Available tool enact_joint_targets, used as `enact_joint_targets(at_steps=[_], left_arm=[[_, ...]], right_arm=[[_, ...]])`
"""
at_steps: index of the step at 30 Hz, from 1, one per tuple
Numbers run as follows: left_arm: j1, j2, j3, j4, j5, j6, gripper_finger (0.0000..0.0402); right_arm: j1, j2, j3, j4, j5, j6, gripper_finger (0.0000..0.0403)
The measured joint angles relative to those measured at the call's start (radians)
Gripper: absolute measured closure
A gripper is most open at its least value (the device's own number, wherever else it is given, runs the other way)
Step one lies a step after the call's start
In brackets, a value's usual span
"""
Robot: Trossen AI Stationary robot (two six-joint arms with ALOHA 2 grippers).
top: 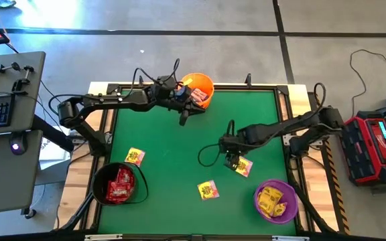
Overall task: Sort candy by brand, put in halloween buckets
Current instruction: Put the yellow candy into the purple bucket
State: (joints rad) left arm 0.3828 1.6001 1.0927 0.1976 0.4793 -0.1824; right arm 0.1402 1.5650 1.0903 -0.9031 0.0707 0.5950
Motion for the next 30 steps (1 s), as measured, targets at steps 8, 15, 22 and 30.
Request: enact_joint_targets(at_steps=[8, 15, 22, 30], left_arm=[[0.000, 0.000, 0.000, -0.002, 0.000, 0.002, 0.0378], [0.000, 0.000, 0.000, -0.028, 0.000, 0.002, 0.0378], [0.000, 0.000, 0.000, -0.030, 0.000, 0.002, 0.0378], [0.000, 0.000, -0.001, -0.049, 0.000, 0.002, 0.0378]], right_arm=[[-0.037, 0.000, -0.108, 0.129, -0.021, -0.053, 0.0149], [-0.036, 0.000, -0.188, 0.215, -0.054, -0.021, 0.0149], [-0.018, 0.000, -0.205, 0.170, -0.060, 0.035, 0.0149], [-0.016, 0.024, -0.234, 0.173, -0.056, 0.055, 0.0167]])
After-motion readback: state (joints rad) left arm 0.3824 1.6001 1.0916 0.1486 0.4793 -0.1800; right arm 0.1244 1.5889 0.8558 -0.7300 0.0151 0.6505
